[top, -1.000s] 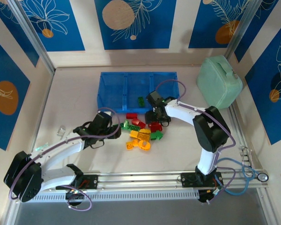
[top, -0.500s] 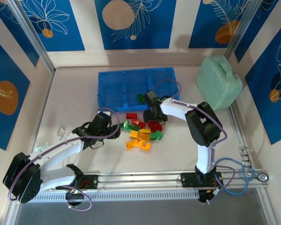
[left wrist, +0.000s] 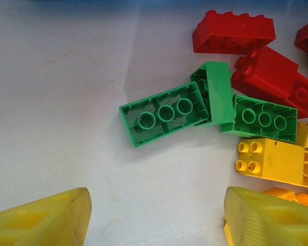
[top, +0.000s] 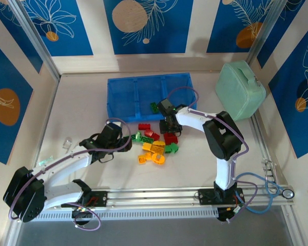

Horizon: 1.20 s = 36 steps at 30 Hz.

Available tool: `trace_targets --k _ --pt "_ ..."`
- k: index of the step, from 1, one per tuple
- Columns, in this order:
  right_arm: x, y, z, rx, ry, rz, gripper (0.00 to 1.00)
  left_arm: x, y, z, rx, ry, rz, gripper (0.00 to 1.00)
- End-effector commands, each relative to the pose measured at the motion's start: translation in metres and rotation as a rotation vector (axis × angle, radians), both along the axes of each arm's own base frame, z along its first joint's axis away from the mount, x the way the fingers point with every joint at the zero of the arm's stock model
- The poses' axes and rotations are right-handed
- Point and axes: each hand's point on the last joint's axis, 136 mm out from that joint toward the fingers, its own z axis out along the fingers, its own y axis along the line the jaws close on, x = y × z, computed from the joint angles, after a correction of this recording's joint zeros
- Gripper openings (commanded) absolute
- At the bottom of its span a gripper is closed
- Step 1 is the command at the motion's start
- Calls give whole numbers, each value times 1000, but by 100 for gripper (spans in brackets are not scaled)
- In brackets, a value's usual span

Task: Sort the legos into containers by color
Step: Pick up the lego from the center of the table.

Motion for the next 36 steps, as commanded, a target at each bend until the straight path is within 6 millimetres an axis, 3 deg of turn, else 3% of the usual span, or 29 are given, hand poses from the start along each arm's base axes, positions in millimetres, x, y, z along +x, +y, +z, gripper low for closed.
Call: trace_targets --k 1,5,11,20,23,31,36 --pt "5 7 17 23 -39 19 57 1 -1 3 4 -17 -1 69" --pt "9 6 21 -2 -67 31 68 1 -1 3 4 -15 -3 69" --pt "21 9 22 -41 -105 106 68 0 3 5 13 -23 1 69" --pt "25 22 13 -41 -101 193 56 0 4 4 16 -24 3 70" --pt "21 23 10 -46 -91 206 48 0 3 5 19 -23 0 70" --pt "4 24 2 -43 -57 226 44 4 -1 5 17 -20 -7 69" --pt "3 23 5 -40 -61 221 34 5 -3 6 16 -20 -10 69"
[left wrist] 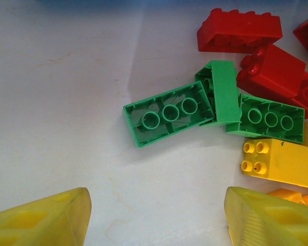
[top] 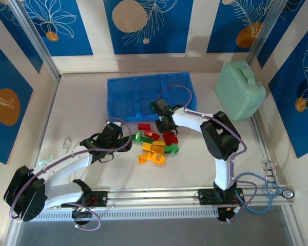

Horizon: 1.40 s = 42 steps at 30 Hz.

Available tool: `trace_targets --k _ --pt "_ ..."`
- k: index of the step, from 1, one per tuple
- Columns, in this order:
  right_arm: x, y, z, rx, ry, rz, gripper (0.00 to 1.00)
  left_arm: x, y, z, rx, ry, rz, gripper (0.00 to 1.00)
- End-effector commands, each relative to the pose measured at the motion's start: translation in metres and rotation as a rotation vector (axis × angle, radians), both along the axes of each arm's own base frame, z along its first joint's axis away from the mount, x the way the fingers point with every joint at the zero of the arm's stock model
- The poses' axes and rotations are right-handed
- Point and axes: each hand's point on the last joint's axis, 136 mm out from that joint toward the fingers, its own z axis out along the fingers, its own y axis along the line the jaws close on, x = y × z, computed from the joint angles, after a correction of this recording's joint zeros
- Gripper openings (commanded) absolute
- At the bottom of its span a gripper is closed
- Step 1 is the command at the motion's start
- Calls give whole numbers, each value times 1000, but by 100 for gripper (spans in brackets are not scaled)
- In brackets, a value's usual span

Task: Sort the legos into containers by color
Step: Pick up the lego from the center of the table, then place the lego in the container.

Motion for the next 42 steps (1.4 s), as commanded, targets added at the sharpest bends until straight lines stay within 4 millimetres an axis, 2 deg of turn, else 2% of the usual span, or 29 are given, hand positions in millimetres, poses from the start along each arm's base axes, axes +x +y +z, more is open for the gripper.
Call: trace_targets --k 1,8,14,18,21,24,28,31,35,37,39,40,42 --pt "-8 2 0 10 21 16 32 5 -5 10 -2 -24 -13 69" --pt "-10 4 30 41 -24 14 23 2 1 10 4 -31 -1 70" --pt "-9 -6 82 72 -119 -23 21 1 1 11 0 -37 1 70" --pt "7 -24 121 113 -197 -69 22 3 -2 16 -11 -43 -8 70" --pt "30 -45 135 129 -199 -126 22 3 -5 19 -13 -48 -18 70" --pt "54 -64 135 133 -181 -172 22 2 -8 22 -17 -53 -25 69" --pt "81 -76 119 120 -134 -204 22 1 -8 25 -21 -61 -23 69" --pt "95 -85 106 107 -106 -233 23 -2 -5 26 -15 -61 -20 70" --pt "104 -90 96 112 -87 -258 27 -4 -2 29 -15 -70 -16 70" --pt "106 -90 95 108 -89 -260 35 -3 -2 30 -19 -76 -14 70" --pt "107 -89 97 103 -95 -256 55 -3 -3 30 -22 -75 -15 70" --pt "106 -88 100 99 -101 -253 62 -2 -4 31 -23 -76 -16 70" --pt "103 -87 106 91 -120 -251 66 -2 -4 31 -22 -74 -17 70"
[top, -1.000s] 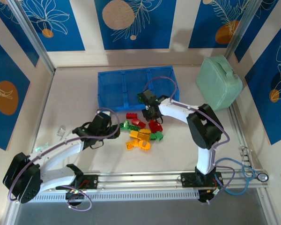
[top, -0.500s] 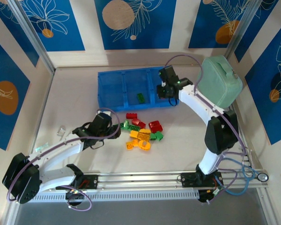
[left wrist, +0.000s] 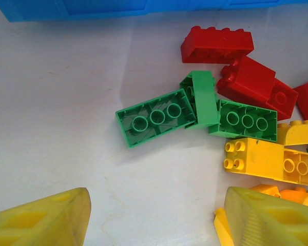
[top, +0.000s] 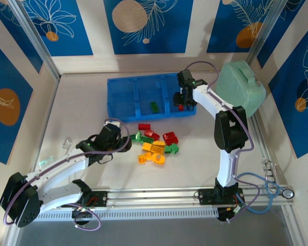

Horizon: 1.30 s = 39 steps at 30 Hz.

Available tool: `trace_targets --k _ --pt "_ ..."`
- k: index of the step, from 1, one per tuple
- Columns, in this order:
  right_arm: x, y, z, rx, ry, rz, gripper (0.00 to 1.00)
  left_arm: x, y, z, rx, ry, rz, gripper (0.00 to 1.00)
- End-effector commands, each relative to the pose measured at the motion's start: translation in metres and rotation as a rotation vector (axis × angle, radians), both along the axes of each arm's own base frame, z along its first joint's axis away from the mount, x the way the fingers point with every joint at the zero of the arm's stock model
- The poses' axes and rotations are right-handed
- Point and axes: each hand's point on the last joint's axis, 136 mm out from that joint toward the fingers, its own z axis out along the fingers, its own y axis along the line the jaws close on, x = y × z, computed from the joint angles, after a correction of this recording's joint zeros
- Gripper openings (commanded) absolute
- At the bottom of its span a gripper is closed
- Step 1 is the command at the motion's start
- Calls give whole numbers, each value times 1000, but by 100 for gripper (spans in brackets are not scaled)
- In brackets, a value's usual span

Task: Sort the legos into containers by color
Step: Place the lego in the container, then pick up the lego from the center of the table.

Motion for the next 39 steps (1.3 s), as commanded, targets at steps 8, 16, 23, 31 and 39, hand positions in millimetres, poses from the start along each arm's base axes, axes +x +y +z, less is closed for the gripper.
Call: trace_targets --k 8,16,23,31,39 --pt "-47 59 71 41 -181 204 67 3 0 15 -3 -40 4 70" --pt "-105 139 48 203 -49 429 73 4 -2 14 -6 -40 -1 70" --pt "-120 167 9 217 76 321 99 0 4 14 -4 -48 8 70" --pt "-119 181 -19 152 121 196 99 -7 15 14 13 -61 27 70" --pt "-111 192 -37 112 133 143 100 -11 21 9 9 -58 45 70"
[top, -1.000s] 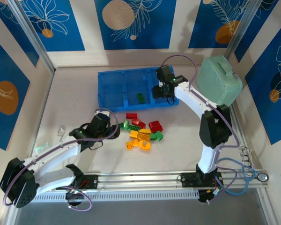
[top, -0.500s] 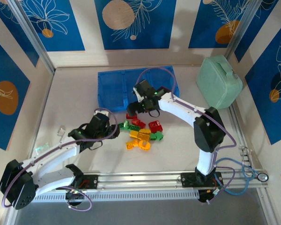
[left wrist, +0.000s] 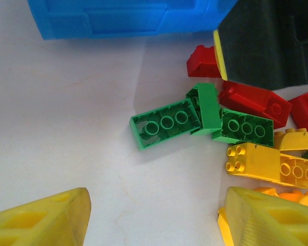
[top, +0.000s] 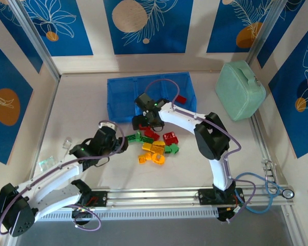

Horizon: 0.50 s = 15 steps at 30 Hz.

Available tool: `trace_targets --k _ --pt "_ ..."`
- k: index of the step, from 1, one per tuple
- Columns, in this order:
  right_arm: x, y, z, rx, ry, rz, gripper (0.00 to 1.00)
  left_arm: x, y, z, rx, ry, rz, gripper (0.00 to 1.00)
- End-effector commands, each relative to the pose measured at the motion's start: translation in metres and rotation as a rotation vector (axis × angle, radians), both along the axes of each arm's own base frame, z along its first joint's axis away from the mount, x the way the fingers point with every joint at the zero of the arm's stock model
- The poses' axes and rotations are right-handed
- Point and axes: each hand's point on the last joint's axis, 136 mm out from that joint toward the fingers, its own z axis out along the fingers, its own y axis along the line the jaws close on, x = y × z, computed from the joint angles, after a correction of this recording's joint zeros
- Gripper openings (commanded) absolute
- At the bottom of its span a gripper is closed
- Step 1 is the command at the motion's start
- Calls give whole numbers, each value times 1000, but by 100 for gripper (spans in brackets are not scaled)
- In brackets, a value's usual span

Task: Sort the legos into containers by color
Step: Pick up the lego from the center of the table.

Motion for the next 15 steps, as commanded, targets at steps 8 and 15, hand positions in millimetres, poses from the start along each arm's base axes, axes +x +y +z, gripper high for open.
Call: trace_targets --k 8,15 --pt "3 1 -18 -121 18 -93 99 -7 9 -7 26 9 18 70" --pt "2 11 -28 -117 19 -93 100 -7 9 -8 24 9 21 70"
